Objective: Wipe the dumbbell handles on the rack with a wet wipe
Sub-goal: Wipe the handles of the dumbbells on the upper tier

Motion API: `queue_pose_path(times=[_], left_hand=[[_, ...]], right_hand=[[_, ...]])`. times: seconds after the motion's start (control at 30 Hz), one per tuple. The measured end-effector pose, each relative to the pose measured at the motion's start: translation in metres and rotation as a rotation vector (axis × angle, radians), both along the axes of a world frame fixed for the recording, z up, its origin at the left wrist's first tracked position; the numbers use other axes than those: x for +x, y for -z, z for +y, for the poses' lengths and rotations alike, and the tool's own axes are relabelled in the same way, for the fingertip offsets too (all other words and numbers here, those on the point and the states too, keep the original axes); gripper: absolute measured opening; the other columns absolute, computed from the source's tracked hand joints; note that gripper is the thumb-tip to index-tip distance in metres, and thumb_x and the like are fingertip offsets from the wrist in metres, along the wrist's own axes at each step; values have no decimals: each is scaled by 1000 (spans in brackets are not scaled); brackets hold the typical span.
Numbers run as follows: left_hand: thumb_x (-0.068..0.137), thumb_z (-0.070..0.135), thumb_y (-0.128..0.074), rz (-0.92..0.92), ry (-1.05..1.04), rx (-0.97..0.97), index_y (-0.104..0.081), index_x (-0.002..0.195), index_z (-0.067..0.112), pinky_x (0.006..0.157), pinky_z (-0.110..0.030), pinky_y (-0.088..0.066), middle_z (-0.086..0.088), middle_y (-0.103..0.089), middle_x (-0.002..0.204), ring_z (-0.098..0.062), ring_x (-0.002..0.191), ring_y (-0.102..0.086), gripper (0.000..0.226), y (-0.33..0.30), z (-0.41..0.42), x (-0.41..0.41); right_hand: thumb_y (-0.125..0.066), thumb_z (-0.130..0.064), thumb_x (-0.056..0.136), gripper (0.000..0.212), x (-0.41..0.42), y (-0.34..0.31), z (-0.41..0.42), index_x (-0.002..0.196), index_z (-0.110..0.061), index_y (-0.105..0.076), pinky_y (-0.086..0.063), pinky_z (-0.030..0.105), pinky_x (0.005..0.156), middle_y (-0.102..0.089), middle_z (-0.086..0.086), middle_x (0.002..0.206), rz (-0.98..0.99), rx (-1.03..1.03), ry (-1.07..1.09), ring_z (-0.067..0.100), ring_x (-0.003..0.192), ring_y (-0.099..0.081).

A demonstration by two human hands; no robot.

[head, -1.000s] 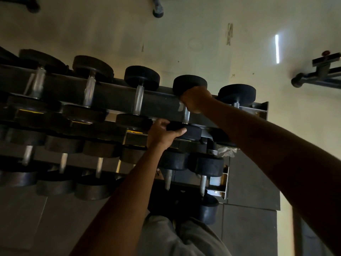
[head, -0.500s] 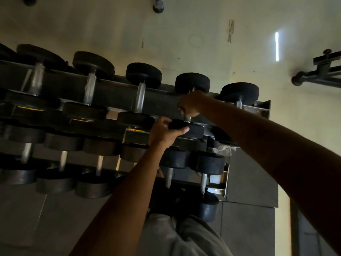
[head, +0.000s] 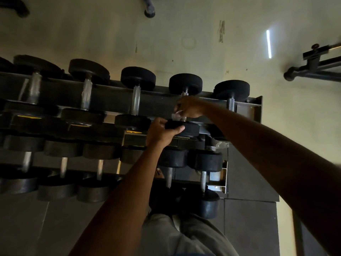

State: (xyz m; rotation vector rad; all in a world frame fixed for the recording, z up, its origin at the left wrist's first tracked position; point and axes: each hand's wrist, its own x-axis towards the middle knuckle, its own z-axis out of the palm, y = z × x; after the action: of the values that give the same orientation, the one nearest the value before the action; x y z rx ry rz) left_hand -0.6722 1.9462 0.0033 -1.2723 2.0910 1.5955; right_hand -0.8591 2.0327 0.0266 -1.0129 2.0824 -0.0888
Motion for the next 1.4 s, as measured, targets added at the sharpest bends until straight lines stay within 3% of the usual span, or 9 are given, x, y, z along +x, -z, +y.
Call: queue_pose_path(times=[0.17,0.33,0.6,0.8,1.0,1.1,1.2,1.3,1.4], left_hand=[[75,66,-88,-16,111,-148,-61,122,23,77,-33,-48,4,-67,114,-16,99,-62,69,-14,5,1],[84,71,-76,-134,181,-393,-62,121,23,75,-36,-46,-3,-68,118,-24,100,-66,62,-31,25,2],[94,44,-79,78,220,-436,-61,119,22,79,-35,-49,0,-63,113,-18,100,-62,38,-66,109,-4],[95,39,-80,92,173,-278,-59,106,24,81,-32,-49,6,-61,95,-19,96,-62,28,-74,182,-5],[96,39,-78,66,164,-236,-60,109,26,92,-40,-55,3,-66,104,-20,102,-65,26,-78,226,-17],[98,40,-76,27,167,-216,-61,123,21,94,-39,-53,-2,-69,117,-21,110,-65,35,-77,228,-33],[97,50,-74,-19,173,-186,-60,136,17,93,-37,-49,-4,-68,131,-24,117,-64,53,-70,223,-53],[86,74,-71,-120,255,-200,-62,134,22,88,-39,-47,-4,-67,129,-26,115,-64,72,-55,216,-74],[83,69,-79,-189,258,-155,-64,135,17,92,-37,-46,-8,-66,134,-30,123,-62,75,-43,214,-88]], right_hand=[[-74,-30,94,28,6,-16,47,115,-12,-73,-55,24,74,-74,3,101,-186,-335,570,5,82,-69],[-75,-19,92,26,26,-42,102,114,-7,-69,-62,48,86,-76,18,104,-565,-597,1066,34,97,-75],[-76,-27,93,32,50,-72,211,116,-6,-70,-63,39,75,-77,17,104,-555,-652,1122,28,84,-75],[-63,2,96,34,43,-68,277,129,9,-59,-64,37,67,-68,28,118,-721,-643,1156,28,83,-75],[-55,-7,102,12,13,-63,311,109,-3,-64,-63,42,72,-66,17,102,-805,-665,1227,29,88,-72],[-65,-13,99,10,-3,-48,308,108,-14,-68,-60,48,91,-69,10,110,-501,-567,1067,32,105,-71],[-73,-25,95,27,-16,-46,299,121,-21,-68,-64,39,79,-70,4,106,-152,-402,810,22,91,-73],[-71,-27,96,29,-30,-35,290,124,-20,-67,-56,24,73,-69,2,108,7,-394,698,17,95,-68],[-70,-31,95,26,-40,-18,276,120,-24,-67,-55,32,87,-71,0,109,79,-359,626,15,98,-66]])
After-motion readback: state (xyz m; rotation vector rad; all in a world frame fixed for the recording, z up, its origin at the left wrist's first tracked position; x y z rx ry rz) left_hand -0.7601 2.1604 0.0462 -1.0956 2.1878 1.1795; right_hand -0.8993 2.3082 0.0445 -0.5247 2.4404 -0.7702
